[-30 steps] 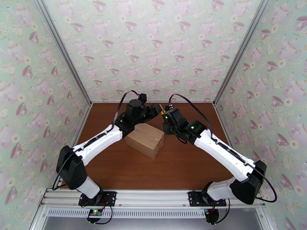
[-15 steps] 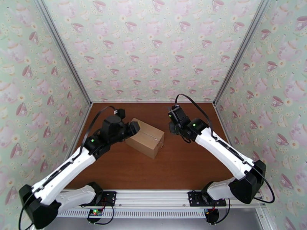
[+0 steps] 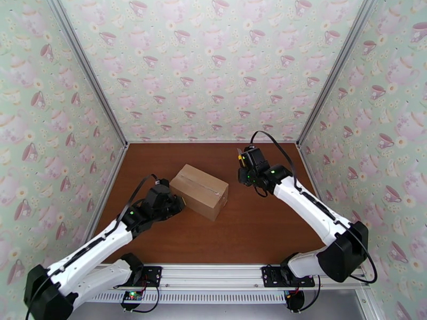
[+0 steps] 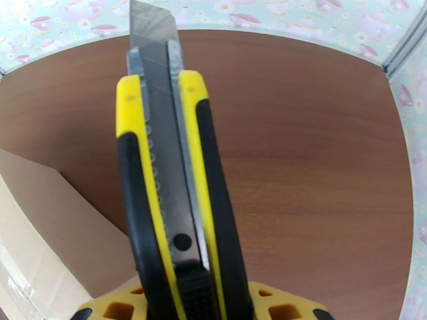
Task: Unpack the express box
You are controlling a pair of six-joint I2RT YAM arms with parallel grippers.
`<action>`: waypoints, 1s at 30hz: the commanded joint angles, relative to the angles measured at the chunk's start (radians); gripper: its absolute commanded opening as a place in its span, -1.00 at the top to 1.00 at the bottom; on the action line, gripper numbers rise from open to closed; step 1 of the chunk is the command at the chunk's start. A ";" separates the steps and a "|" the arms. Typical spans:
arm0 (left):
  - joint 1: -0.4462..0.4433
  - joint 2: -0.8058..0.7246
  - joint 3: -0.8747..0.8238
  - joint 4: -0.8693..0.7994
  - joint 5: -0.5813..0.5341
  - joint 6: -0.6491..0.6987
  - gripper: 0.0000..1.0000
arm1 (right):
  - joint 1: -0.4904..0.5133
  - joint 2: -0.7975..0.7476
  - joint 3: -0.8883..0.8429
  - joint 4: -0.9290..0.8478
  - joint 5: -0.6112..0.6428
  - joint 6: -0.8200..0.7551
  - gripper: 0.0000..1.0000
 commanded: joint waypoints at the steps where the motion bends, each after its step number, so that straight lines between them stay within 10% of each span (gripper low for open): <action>1: 0.010 0.059 0.016 0.058 -0.046 0.021 0.78 | -0.002 -0.010 0.010 0.043 -0.031 0.014 1.00; 30: 0.245 0.404 0.131 0.300 0.001 0.178 0.88 | 0.242 -0.266 -0.171 -0.225 0.200 0.138 1.00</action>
